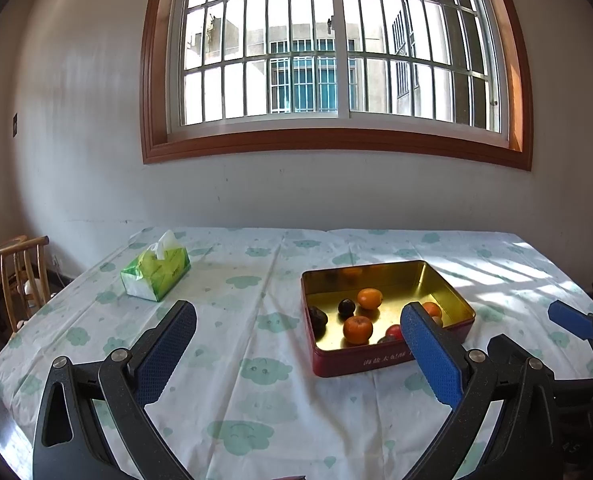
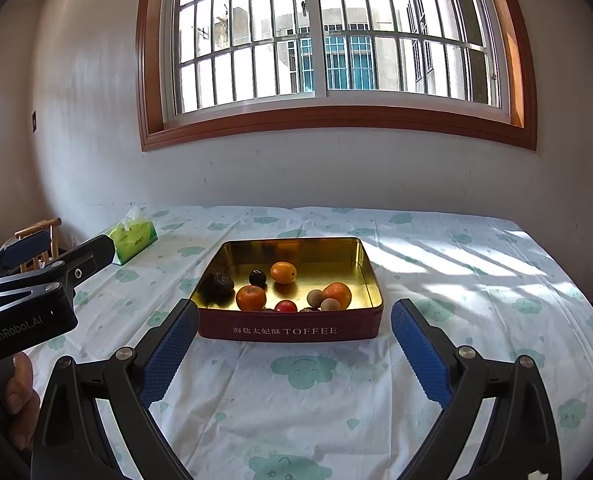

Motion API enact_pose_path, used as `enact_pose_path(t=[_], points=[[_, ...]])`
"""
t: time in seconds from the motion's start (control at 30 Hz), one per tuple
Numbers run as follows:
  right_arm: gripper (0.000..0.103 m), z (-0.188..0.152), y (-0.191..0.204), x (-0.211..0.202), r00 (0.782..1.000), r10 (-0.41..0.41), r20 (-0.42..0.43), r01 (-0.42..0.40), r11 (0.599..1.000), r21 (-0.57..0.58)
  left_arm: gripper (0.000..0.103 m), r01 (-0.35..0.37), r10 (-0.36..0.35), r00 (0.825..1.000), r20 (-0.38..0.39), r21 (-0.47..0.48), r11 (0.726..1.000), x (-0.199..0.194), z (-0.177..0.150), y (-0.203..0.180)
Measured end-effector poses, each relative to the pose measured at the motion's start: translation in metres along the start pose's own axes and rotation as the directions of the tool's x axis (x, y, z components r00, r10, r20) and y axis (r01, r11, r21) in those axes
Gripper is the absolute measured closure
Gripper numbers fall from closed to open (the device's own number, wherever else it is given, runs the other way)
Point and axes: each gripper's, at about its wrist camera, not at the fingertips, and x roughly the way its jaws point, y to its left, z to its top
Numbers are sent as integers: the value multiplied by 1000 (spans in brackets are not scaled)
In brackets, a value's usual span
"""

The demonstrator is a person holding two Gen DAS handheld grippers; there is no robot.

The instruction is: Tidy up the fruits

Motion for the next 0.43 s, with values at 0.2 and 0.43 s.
enact_pose_path(t=[0.2,0.43], points=[[6,-3,-15,11,999,-6,-34,6,1000,2,1,15,-15,1000,-20,-7,1000,9,-2,0],[5,-13,-84,59,974,-51,-223,55,998,12,1,-14,13,999,-45,-24,1000,26,-1,1]])
